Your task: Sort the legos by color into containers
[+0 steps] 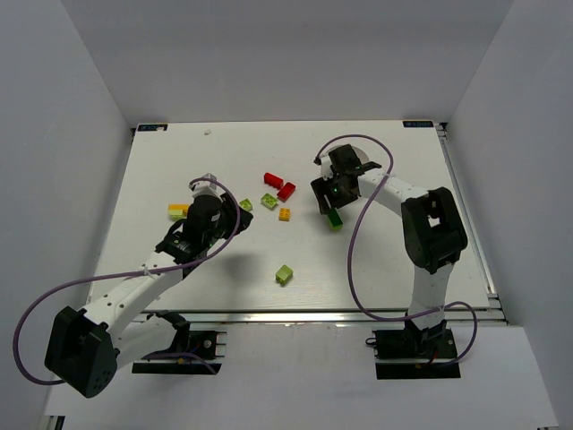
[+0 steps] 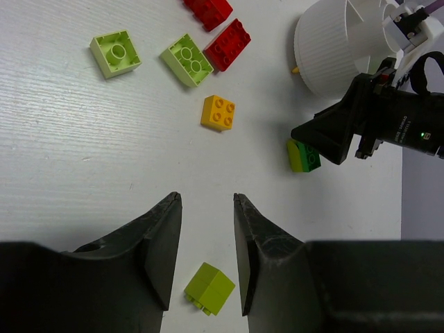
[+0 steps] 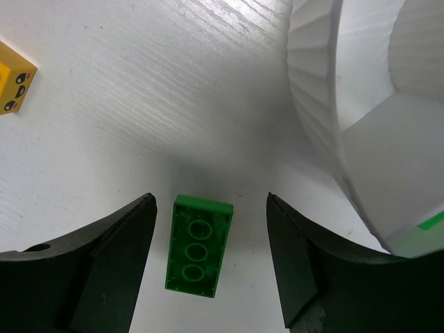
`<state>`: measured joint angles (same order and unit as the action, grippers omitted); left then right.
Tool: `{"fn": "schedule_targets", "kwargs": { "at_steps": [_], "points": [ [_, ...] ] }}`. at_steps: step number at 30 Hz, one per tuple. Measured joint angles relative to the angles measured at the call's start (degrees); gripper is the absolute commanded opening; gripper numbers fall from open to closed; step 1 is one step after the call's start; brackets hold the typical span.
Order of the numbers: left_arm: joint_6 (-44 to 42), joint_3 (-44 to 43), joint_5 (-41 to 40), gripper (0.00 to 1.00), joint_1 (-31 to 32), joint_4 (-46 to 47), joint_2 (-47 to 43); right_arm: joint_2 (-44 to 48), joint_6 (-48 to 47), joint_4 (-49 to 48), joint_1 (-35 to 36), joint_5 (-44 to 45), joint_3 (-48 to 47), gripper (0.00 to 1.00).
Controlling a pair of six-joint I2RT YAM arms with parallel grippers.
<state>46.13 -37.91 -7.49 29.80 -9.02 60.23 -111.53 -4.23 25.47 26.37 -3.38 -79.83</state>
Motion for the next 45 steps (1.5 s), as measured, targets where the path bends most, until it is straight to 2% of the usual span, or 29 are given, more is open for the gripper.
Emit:
{"fn": "schedule_targets", "kwargs": {
  "at_steps": [14,16,21,23,24,25,27,29,31,36,38,39,40,42,45],
  "points": [
    [0.0,0.0,0.1,0.47,0.0,0.1,0.5,0.0,0.3,0.1,0.0,0.2,1.8,0.59],
    [0.0,0.0,0.1,0.47,0.0,0.0,0.5,0.0,0.2,0.1,0.0,0.2,2.0,0.55],
    [0.0,0.0,0.2,0.48,0.0,0.1,0.5,0.0,0.1,-0.1,0.0,-0.1,2.0,0.32],
    [0.0,0.0,0.7,0.53,0.0,0.3,0.5,0.1,-0.4,-0.2,0.0,-0.7,2.0,0.24],
    [0.2,0.0,1.2,0.57,0.0,0.7,0.5,0.3,-0.7,-0.3,0.0,-1.3,2.0,0.17],
    [0.2,0.0,2.2,0.64,0.0,1.3,0.5,0.6,-1.0,-0.5,0.0,-1.8,2.1,0.14],
    [0.4,0.1,4.5,0.68,-0.1,3.5,0.6,2.3,-1.5,-1.1,0.0,-3.4,2.8,0.06],
    [1.0,0.7,8.5,0.71,-0.1,8.0,1.3,5.2,-2.1,-1.4,-0.4,-6.3,3.6,0.0],
    [2.1,1.8,13.3,0.71,0.0,13.5,2.5,8.4,-2.4,-1.7,-1.0,-11.6,3.8,0.0],
    [3.9,5.4,22.8,0.73,0.4,27.2,4.1,16.8,3.0,-7.3,-7.5,-31.8,3.7,0.0],
    [3.9,6.4,25.5,0.76,0.9,31.9,4.1,18.4,7.8,-11.3,-10.8,-39.2,3.6,0.0],
    [3.8,6.5,26.8,0.8,1.4,34.4,4.2,18.7,14.3,-16.5,-12.1,-45.4,3.5,0.0],
    [3.9,6.5,28.0,0.8,1.7,36.9,4.5,18.8,15.1,-17.1,-13.6,-46.1,3.4,0.0],
    [4.0,6.4,30.0,0.85,2.7,42.4,5.3,18.8,23.3,-23.1,-14.4,-51.2,3.5,0.0],
    [4.6,5.0,32.3,0.88,4.3,49.1,8.8,18.9,34.8,-33.0,-14.1,-56.3,4.4,0.0]
  ]
}}
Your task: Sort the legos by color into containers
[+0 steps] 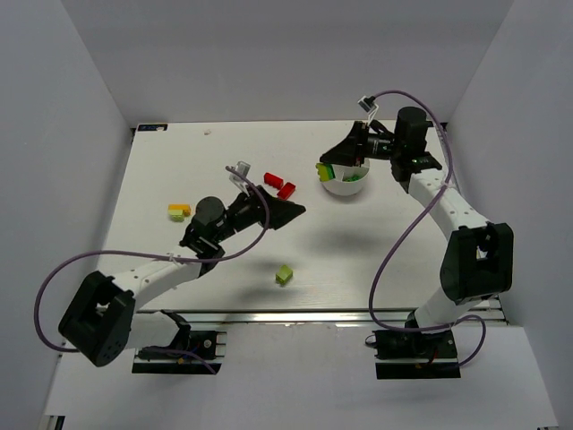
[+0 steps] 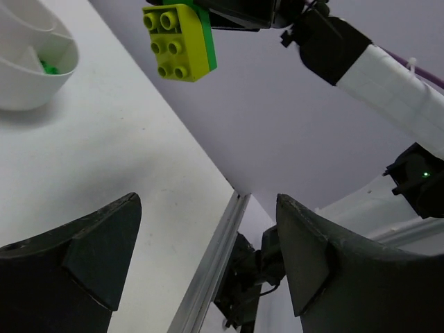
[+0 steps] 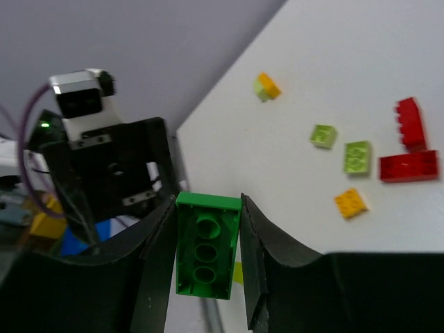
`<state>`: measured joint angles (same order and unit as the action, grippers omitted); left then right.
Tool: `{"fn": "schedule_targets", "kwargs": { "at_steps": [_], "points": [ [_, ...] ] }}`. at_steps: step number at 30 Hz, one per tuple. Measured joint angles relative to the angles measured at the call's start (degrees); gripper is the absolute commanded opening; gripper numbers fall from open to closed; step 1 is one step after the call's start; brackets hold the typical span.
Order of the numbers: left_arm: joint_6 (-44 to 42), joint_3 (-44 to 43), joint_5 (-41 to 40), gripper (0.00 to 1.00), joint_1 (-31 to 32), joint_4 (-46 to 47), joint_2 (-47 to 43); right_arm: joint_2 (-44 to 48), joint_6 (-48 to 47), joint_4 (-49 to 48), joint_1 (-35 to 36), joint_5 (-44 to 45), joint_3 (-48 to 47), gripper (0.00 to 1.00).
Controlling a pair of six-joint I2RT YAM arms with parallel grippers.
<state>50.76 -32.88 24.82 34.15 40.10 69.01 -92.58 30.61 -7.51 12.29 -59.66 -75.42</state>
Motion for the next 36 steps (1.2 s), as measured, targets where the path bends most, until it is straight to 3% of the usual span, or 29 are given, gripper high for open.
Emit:
{"fn": "schedule_targets", "kwargs": {
  "at_steps": [4,11,26,29,31,35,36],
  "points": [
    [0.8,-3.5,1.6,0.9,2.2,5.6,6.1,0.4,12.8,-11.6,0.6,-3.9,2.3,0.0],
    [2.3,-6.6,2.4,0.9,3.6,11.1,12.6,2.6,23.0,-20.6,0.6,-6.6,6.0,0.0],
    [5.7,-9.9,3.2,0.82,3.7,17.4,16.4,5.3,26.2,-24.3,2.5,-8.2,11.6,0.0],
    [6.5,-10.0,3.7,0.76,3.7,18.2,17.1,5.4,26.1,-24.4,3.3,-8.2,11.6,0.0],
    [7.0,-10.0,3.9,0.67,3.7,18.7,17.4,5.4,25.9,-24.4,3.8,-8.2,11.6,0.0],
    [8.1,-10.1,4.7,0.36,3.7,19.3,17.9,5.4,24.6,-24.3,4.5,-8.0,11.6,0.0],
    [8.4,-10.1,4.8,0.36,3.7,19.3,17.9,5.4,24.4,-24.3,4.6,-8.1,11.6,0.0]
  ]
}}
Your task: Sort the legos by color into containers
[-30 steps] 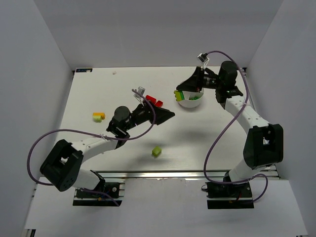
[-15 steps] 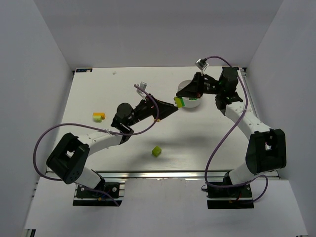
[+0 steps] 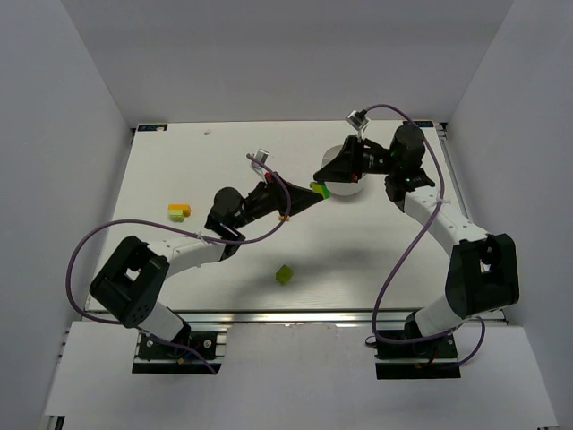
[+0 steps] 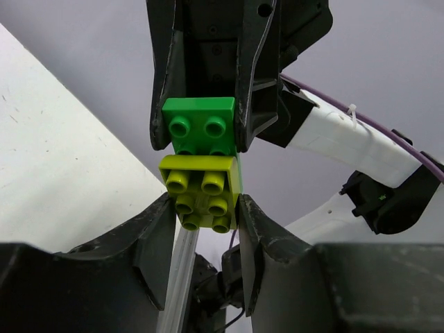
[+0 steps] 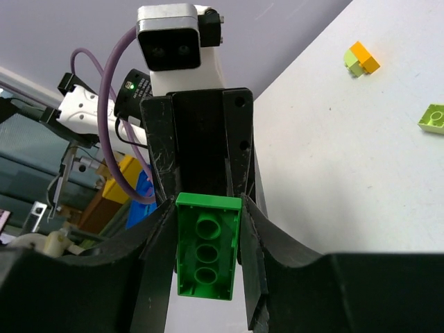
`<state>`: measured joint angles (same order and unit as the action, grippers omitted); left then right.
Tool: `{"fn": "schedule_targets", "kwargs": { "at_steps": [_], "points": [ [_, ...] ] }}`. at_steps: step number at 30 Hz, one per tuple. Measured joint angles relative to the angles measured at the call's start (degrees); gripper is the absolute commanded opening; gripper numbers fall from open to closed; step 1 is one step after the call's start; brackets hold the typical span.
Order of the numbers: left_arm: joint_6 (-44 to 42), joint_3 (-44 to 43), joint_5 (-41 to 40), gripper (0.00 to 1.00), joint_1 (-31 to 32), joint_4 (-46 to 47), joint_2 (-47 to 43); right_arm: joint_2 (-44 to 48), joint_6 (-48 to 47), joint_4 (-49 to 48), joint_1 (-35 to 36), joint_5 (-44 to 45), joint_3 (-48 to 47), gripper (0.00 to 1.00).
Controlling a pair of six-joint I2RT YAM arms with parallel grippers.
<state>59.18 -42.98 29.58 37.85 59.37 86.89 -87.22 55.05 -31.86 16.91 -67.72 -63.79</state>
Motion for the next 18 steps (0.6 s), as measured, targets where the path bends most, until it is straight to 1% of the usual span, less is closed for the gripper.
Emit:
{"fn": "schedule_targets", "kwargs": {
  "at_steps": [1,3,4,5,6,11,13,16,18],
  "points": [
    [0.5,0.0,0.0,0.27,0.0,0.2,0.2,0.1,-0.5,0.0,0.0,0.0,0.0,0.0],
    [0.9,0.0,0.1,0.17,0.0,0.7,0.4,0.2,-1.0,0.1,0.0,0.0,0.0,0.0],
    [1.2,0.0,0.2,0.08,0.0,1.0,0.6,0.2,-1.4,0.2,0.0,0.0,0.0,0.0],
    [1.4,0.0,0.2,0.02,0.0,1.2,0.8,0.2,-1.7,0.4,0.0,0.0,0.0,0.0],
    [1.6,0.0,0.3,0.0,0.0,1.5,1.0,0.2,-2.3,0.6,0.0,-0.1,0.0,0.0],
    [1.0,0.6,-0.4,0.0,0.0,1.7,1.0,0.2,-7.0,3.6,-1.4,-1.6,-0.7,0.0],
    [0.8,2.1,-1.1,0.0,-0.3,2.2,0.4,0.2,-9.4,5.9,-2.6,-2.9,-1.0,0.0],
    [0.8,6.5,-1.2,0.0,-2.2,2.5,-1.9,-0.2,-19.1,13.5,-6.7,-1.1,-3.9,0.0],
    [-0.1,8.4,-1.8,0.0,-3.3,1.4,-3.5,-0.3,-29.2,21.5,-9.2,3.2,-7.1,0.0]
  ]
}}
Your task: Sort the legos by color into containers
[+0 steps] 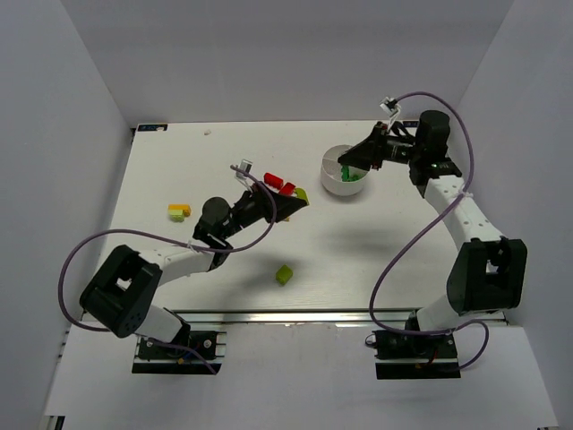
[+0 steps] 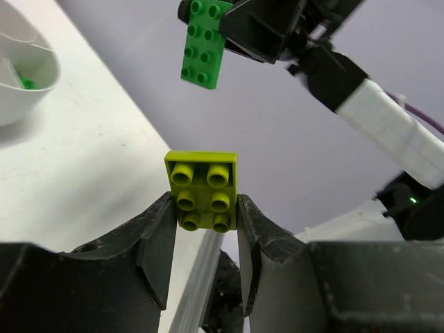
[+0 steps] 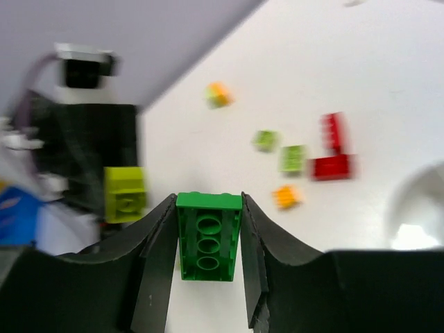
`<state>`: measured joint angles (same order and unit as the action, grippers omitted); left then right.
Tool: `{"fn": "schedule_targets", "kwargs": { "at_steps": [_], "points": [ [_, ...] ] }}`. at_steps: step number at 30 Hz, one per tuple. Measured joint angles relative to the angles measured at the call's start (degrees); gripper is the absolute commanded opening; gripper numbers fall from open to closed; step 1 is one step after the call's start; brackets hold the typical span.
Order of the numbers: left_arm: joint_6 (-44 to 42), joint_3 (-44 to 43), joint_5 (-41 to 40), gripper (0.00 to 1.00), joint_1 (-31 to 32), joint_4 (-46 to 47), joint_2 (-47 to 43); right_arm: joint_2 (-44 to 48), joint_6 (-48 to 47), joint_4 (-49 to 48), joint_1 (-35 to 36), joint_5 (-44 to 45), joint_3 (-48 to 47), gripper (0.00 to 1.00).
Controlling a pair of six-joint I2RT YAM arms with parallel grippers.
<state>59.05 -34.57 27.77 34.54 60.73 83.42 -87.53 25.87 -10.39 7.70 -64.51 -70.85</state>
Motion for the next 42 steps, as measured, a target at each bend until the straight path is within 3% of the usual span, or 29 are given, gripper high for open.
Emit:
{"fn": "schedule_targets", "kwargs": {
  "at_steps": [2,4,7,10,16,21,32,42],
  "points": [
    [-1.5,0.4,-1.1,0.0,-0.7,-3.3,-1.7,1.2,-8.1,3.0,-1.0,5.7,0.0,0.0],
    [-3.2,0.4,-2.1,0.0,-0.7,-6.3,-3.7,5.5,-17.3,3.5,-0.9,13.0,5.7,0.0],
    [-5.7,0.4,-3.6,0.0,-0.7,-10.4,-6.5,12.5,-25.1,-8.9,-0.5,24.6,20.6,0.0],
    [-6.8,0.5,-5.1,0.0,-0.7,-14.2,-7.5,4.1,-24.7,-17.0,-0.5,36.1,22.9,0.0],
    [-7.0,1.3,-6.6,0.0,-0.7,-17.4,-9.0,-9.0,-21.8,-27.5,-0.5,38.9,16.5,0.0],
    [-7.0,1.3,-7.3,0.0,-0.7,-18.2,-9.1,-12.2,-21.8,-28.9,-0.5,38.8,15.1,0.0],
    [-7.1,1.3,-7.4,0.0,-0.7,-19.2,-9.1,-14.0,-22.0,-30.6,-0.5,37.8,15.0,0.5],
    [-7.2,-0.5,-7.4,0.0,-0.7,-20.5,-8.0,-13.7,-23.0,-31.6,-0.9,36.4,15.3,0.56]
  ]
}}
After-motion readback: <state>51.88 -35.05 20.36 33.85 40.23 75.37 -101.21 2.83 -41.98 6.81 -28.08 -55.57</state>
